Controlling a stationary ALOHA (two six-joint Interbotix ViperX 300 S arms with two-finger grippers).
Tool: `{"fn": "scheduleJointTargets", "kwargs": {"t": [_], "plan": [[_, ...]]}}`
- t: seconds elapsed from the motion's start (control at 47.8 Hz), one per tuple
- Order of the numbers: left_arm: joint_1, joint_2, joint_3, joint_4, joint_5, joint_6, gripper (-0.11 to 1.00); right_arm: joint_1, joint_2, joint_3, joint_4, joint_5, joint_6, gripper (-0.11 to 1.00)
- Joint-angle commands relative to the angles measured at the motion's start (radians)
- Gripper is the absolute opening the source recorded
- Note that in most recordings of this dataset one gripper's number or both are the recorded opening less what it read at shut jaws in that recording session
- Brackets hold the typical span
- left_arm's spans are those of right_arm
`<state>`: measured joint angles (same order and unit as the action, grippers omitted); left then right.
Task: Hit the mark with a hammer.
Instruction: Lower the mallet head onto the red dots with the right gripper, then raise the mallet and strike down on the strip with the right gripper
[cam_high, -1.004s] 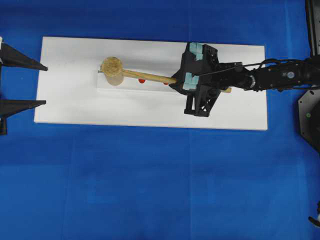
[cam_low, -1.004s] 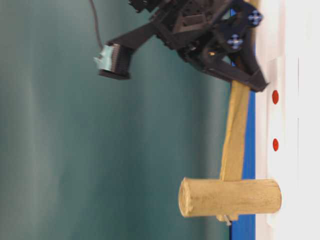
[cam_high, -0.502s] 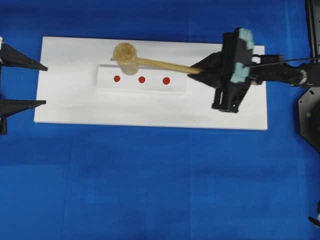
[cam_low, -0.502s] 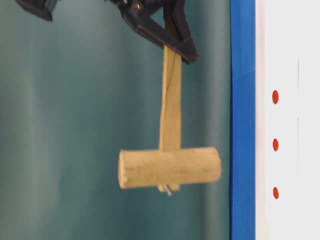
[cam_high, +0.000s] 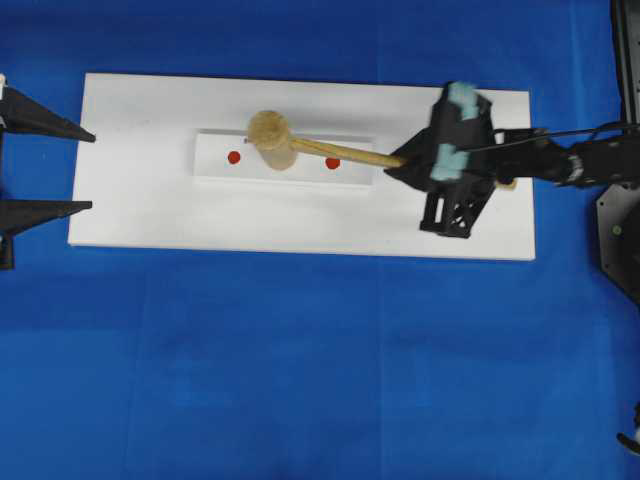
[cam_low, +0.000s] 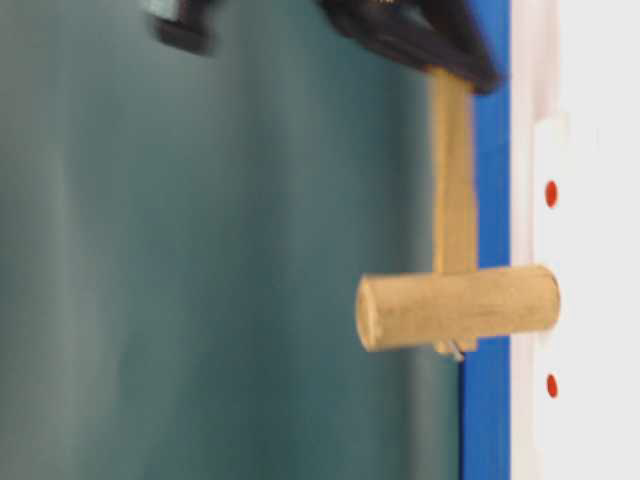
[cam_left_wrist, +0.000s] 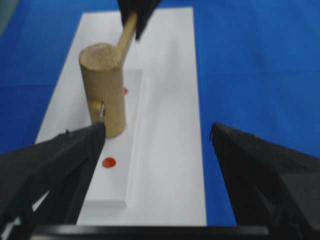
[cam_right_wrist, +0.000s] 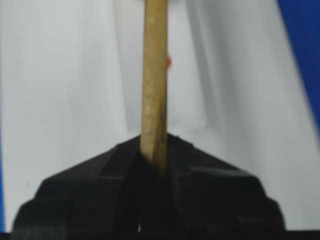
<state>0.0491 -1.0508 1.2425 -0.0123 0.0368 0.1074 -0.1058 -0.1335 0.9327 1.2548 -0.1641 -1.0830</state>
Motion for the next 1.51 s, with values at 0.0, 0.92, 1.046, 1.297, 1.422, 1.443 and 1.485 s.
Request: {"fn": "scheduleJointTargets", "kwargs": {"t": [0.0,0.92,1.046,1.297,1.422,1.443,1.485], "plan": [[0.002,0.008,-0.011,-0.002,-0.008,-0.002,0.84,0.003,0.02,-0.015,0.006,-0.003,-0.003,0.02],[0.002,0.009,-0.008,0.0,-0.003,-0.002,0.84,0.006,-0.511,0.14,0.002,-0.002,-0.011,0.02],[0.002,0.009,-0.008,0.0,-0.003,-0.002,0.84,0.008,-0.494,0.15,0.003,-0.003,-0.011,0.02],[0.002,0.009,-0.008,-0.002,-0.005,-0.002,0.84,0.006,-0.33,0.215,0.028,-0.032,0.009,0.02],[0.002,0.009,-0.008,-0.002,-0.008,-0.002,0.84,0.006,-0.221,0.213,0.051,0.02,0.017,0.02],[0.003,0.009,-0.008,-0.002,-0.008,-0.002,0.84,0.006,-0.215,0.21,0.051,0.031,0.017,0.02],[0.003,0.009,-0.008,-0.002,-0.009,-0.002,0.84,0.006,-0.207,0.202,0.051,0.043,0.015,0.02]]}}
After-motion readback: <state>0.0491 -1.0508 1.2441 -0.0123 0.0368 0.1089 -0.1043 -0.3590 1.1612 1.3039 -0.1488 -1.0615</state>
